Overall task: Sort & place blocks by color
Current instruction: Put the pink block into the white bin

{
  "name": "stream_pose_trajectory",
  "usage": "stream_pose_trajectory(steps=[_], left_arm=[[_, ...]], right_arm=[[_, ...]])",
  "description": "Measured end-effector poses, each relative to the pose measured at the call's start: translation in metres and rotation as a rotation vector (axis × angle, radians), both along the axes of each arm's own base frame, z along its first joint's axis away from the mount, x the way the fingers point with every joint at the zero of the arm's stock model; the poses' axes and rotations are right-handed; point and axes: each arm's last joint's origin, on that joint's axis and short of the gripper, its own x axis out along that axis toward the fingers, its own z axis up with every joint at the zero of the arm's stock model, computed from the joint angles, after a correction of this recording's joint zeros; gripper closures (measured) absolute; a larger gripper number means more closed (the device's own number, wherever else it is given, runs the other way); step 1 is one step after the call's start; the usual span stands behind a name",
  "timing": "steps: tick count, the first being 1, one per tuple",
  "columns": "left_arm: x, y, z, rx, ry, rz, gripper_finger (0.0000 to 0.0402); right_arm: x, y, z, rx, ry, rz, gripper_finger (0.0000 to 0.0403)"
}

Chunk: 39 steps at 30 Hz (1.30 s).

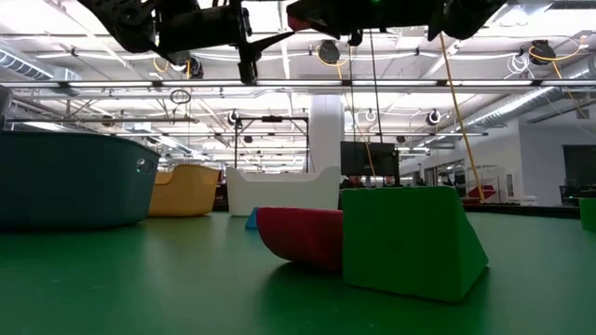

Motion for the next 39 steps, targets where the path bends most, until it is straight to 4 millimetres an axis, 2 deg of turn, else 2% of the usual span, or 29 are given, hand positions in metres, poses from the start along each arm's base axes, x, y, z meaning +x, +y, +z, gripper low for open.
stream_pose_trajectory(steps=[10,17,24,28,31,36,39], left_arm=[[0.0001,0.0001,0.0003,-0.014,-0.001,0.009,0.0166],[0.0012,-0.0008,-0.0031,-0.029,0.028,0.028,0.0167],[0.0011,-0.001,-0.0034,-0.03,0.034,0.027,0.0167],[0.0011,-0.001,-0.0034,-0.029,0.034,0.028,0.017],[0.0011,-0.0009,-0.0032,-0.014,0.029,0.036,0.0193],[0.0011,-0.0005,-0.0035,-0.023,0.034,0.039,0.0258],[0.0011,-0.0004,-0.0035,-0.024,0.034,0.04,0.0258]], right_arm=[[0.0017,0.0006,-0.0027,-0.009,0.015,0.025,0.028],[0.0078,0.0004,-0.0092,-0.091,0.065,0.011,0.028],[0.0079,-0.0036,-0.0052,-0.145,0.064,-0.01,0.028],[0.0081,-0.0042,-0.005,-0.147,0.056,0.033,0.028],[0.0082,-0.0041,-0.005,-0.119,0.048,0.04,0.028],[0.0082,-0.0042,-0.0057,-0.128,0.056,0.037,0.0279],[0.0082,-0.0043,-0.0056,-0.124,0.055,0.038,0.0276]])
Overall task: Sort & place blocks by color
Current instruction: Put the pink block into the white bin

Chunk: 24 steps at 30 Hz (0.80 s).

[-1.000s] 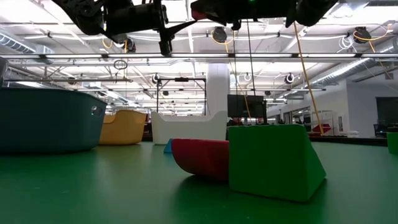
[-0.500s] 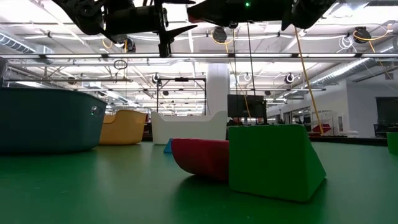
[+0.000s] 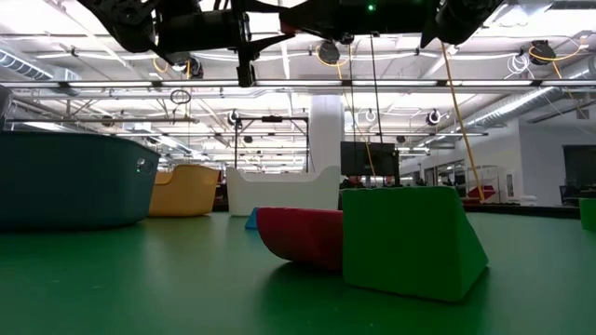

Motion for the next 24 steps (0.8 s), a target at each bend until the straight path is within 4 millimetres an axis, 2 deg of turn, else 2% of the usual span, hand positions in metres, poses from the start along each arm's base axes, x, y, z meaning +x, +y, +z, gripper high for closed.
stream_pose_trajectory(steps=[12,18,24], left_arm=[[-0.001,0.002,0.0,0.026,-0.005,0.007,0.0256],[-0.004,0.012,-0.001,0.02,0.008,0.035,0.0262],[-0.011,0.029,-0.007,0.057,0.06,0.107,0.0256]], right_arm=[[-0.001,-0.005,0.0,0.239,-0.069,0.028,0.0185],[-0.008,-0.005,-0.001,0.307,0.04,0.013,0.0163],[-0.027,-0.004,0.004,0.393,0.182,-0.013,0.0159]])
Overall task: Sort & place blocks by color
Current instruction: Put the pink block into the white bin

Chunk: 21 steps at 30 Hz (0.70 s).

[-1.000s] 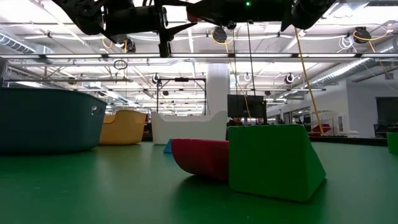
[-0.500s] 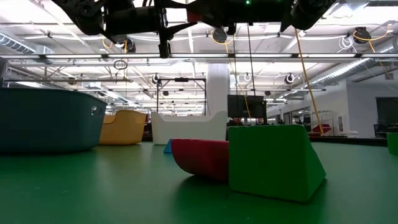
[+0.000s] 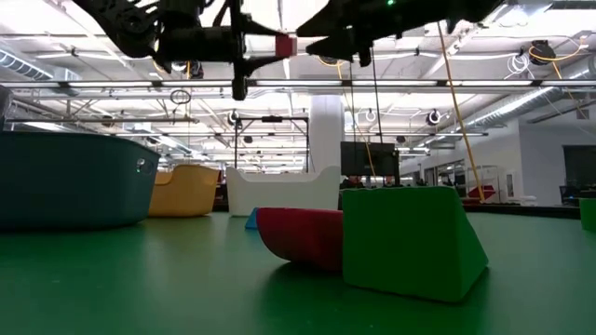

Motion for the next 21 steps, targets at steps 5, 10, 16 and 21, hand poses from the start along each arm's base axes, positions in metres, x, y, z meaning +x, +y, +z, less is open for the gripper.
stream_pose_trajectory(steps=[5,10,16,21], left_arm=[[-0.007,0.012,-0.018,0.04,0.173,0.062,0.0259],[-0.014,0.013,-0.041,0.074,0.427,0.146,0.0258],[-0.016,0.007,-0.054,0.16,0.598,0.225,0.0252],[-0.004,0.005,-0.07,0.171,0.634,0.209,0.0255]], right_arm=[[-0.017,-0.003,-0.004,0.147,0.13,-0.068,0.0159],[-0.024,-0.003,-0.019,0.376,0.22,-0.148,0.0159],[-0.028,0.0,-0.034,0.645,0.266,-0.266,0.017],[-0.029,0.011,-0.037,0.811,0.294,-0.226,0.0182]])
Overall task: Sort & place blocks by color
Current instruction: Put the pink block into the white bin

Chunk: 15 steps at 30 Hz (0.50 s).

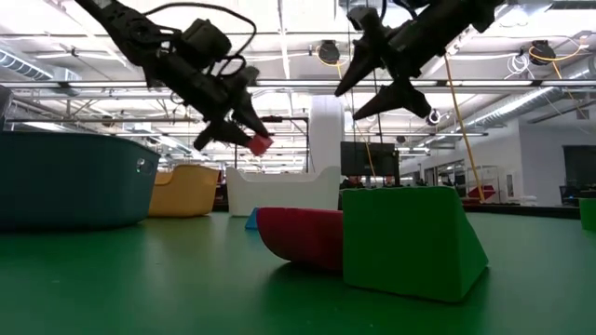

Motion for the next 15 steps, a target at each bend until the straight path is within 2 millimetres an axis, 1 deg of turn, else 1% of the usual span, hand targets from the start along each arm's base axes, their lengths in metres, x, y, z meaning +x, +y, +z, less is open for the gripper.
stream_pose_trajectory(steps=[3,5,9,13,15], left_arm=[[0.009,-0.002,-0.015,-0.024,0.024,-0.015,0.0254],[0.014,-0.004,-0.021,-0.042,0.02,-0.015,0.0253],[0.017,-0.004,-0.025,-0.055,0.024,-0.013,0.0253],[0.017,-0.004,-0.025,-0.054,0.022,-0.014,0.0251],[0.017,-0.004,-0.024,-0.046,0.022,-0.019,0.0243]], right_arm=[[0.001,0.008,0.0,0.043,-0.009,0.013,0.0185],[0.001,0.013,0.0,0.052,-0.01,0.023,0.0186],[0.0,0.024,-0.003,0.093,-0.011,0.031,0.0186],[-0.006,0.034,-0.017,0.157,0.025,0.013,0.0186],[-0.009,0.038,-0.025,0.191,0.038,-0.006,0.0186]])
